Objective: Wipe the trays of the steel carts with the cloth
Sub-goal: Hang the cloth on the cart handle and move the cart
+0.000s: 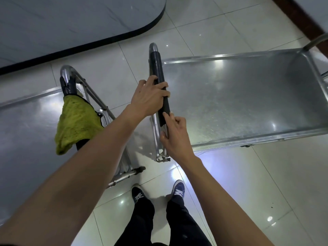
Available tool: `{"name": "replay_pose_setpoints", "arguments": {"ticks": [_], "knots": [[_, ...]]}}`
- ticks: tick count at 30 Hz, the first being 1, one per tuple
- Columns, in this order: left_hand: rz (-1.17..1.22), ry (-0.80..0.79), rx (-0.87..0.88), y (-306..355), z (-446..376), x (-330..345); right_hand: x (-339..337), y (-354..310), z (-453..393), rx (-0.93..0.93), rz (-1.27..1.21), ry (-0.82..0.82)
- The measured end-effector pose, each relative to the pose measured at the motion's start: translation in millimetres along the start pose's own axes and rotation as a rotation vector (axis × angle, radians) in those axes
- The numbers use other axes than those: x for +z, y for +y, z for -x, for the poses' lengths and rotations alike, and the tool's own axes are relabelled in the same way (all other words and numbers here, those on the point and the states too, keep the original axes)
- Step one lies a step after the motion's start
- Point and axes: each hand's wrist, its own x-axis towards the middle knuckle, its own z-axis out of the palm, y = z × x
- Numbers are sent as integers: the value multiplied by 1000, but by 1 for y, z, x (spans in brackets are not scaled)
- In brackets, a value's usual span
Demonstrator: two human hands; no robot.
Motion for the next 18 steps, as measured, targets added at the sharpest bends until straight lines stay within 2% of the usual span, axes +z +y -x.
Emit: {"name": "replay_pose_setpoints", "arguments": {"ticks": [8,14,18], "knots": [[-6,-17,-55,-33,37,0,29,-34,1,-18,22,-82],[45,-88,-79,-56,63,1,47,-55,2,-27,87,-89],[92,-78,-106,-59,79,-1,49,-60,6,-30,106,-67]]}}
